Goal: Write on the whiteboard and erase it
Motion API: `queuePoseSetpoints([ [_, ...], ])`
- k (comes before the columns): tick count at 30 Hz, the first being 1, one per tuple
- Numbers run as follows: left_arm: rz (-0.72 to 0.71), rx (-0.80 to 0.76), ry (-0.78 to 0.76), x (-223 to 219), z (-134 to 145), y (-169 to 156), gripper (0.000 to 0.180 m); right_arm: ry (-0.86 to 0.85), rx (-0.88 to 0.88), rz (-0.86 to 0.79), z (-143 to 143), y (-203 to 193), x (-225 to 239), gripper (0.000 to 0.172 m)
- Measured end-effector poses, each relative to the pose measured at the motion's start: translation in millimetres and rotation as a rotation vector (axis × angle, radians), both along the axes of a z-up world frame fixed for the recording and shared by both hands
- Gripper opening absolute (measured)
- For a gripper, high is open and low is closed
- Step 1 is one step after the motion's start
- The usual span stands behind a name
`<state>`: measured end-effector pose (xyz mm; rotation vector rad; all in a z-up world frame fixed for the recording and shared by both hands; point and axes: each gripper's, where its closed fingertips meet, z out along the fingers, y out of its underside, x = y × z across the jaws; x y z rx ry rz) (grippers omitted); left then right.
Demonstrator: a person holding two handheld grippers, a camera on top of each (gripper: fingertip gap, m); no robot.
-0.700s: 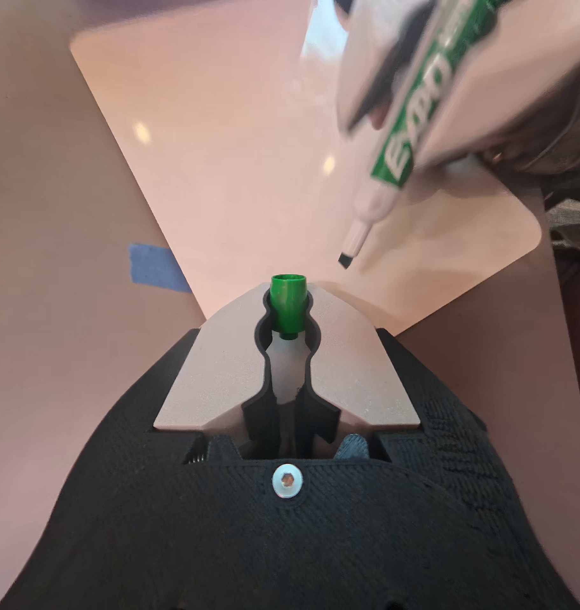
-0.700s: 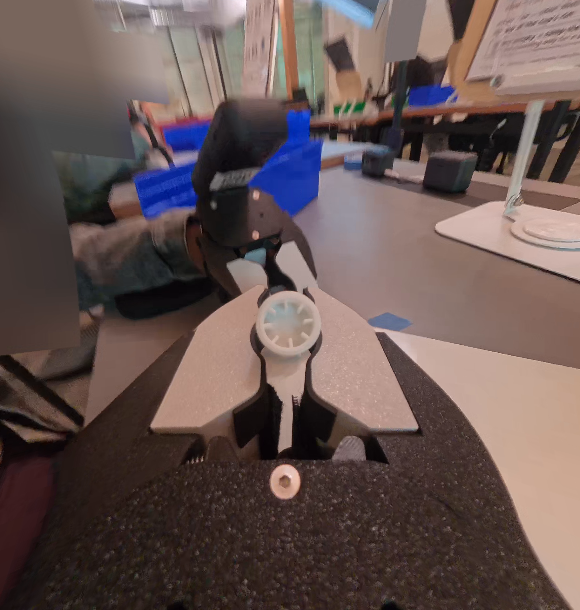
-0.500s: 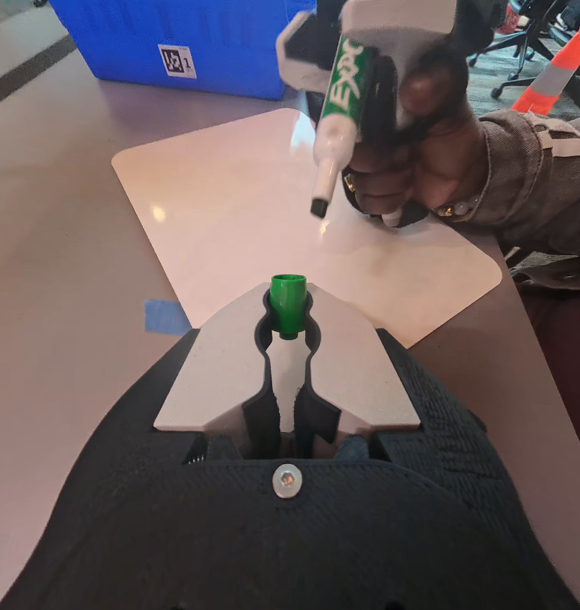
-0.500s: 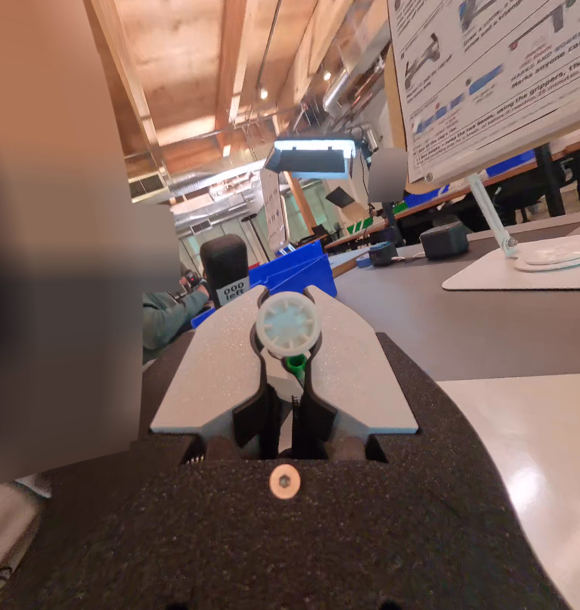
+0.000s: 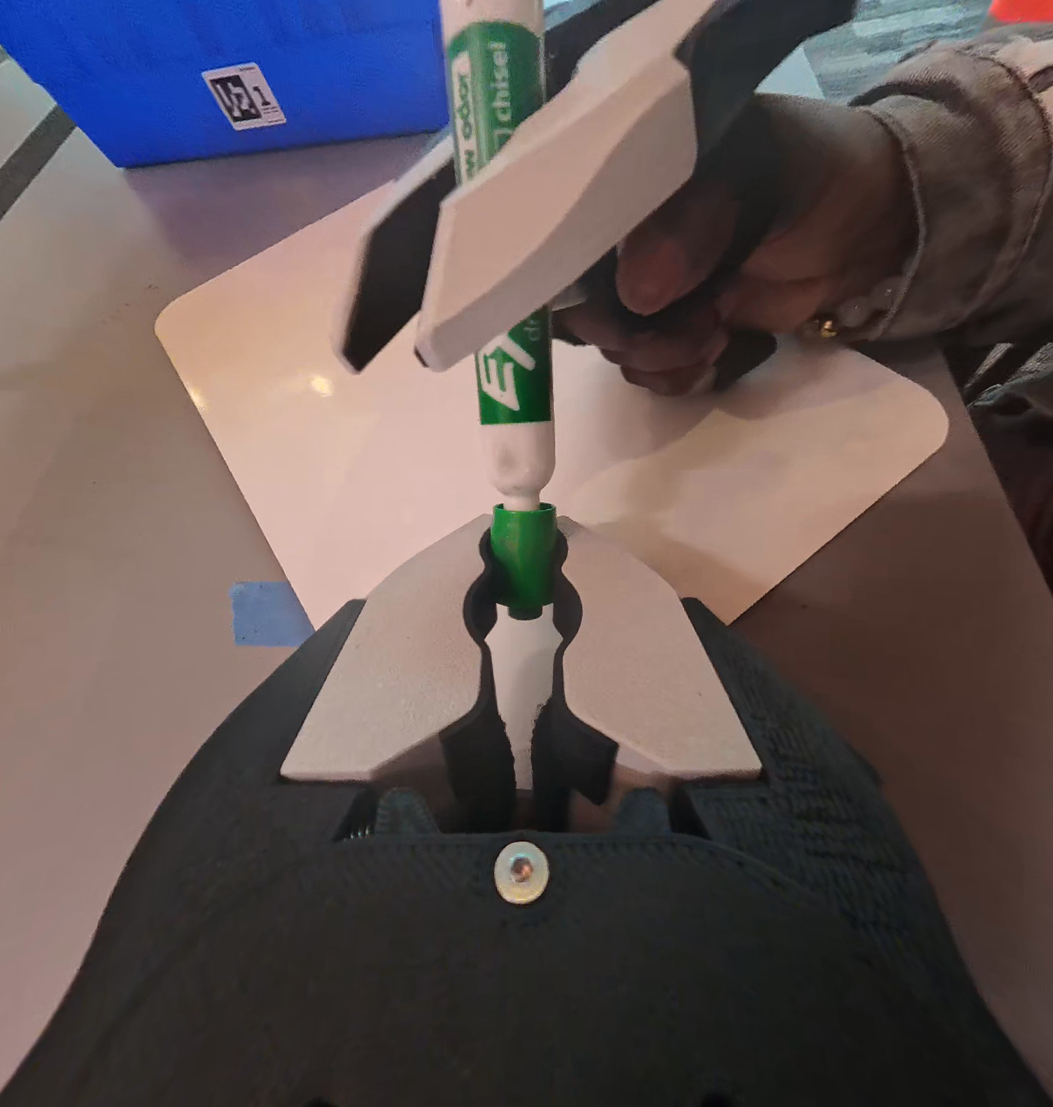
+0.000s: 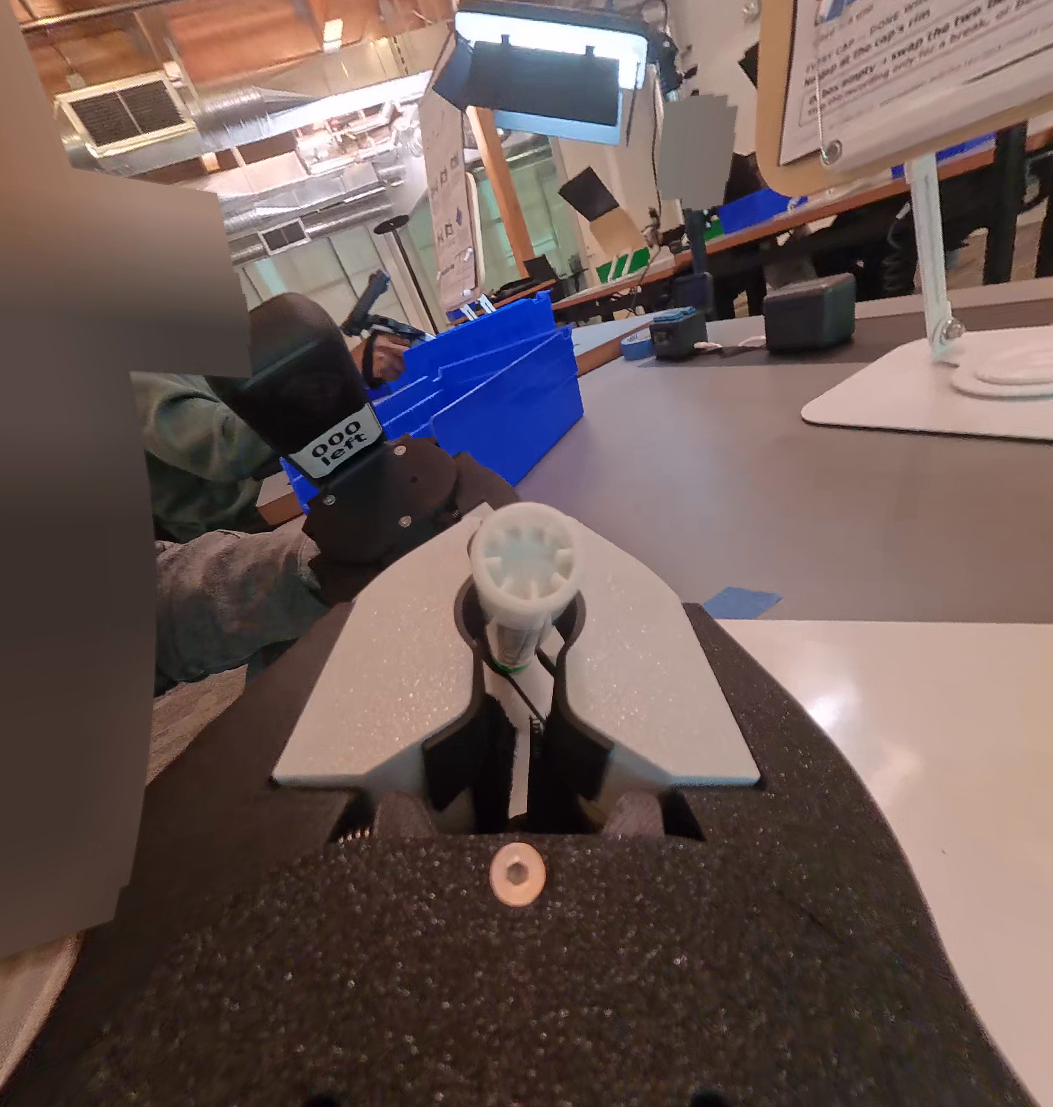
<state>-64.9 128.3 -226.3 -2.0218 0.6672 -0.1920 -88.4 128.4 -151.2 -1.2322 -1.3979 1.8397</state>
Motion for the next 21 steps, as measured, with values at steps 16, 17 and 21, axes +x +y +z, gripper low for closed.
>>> queuePoseSetpoints([
  [16,0.084,-0.071,-0.051,-9,-4,1,0.011,-0.160,-0.028,0.005,-19,0,-9,0.020],
  [17,0.088,-0.078,-0.051,-9,-5,2,0.011,-0.167,0.001,-0.006,-21,0,-9,0.020],
  [21,0.082,-0.106,0.025,-7,-13,1,0.010,-0.196,0.045,0.000,-26,-4,-11,0.020],
])
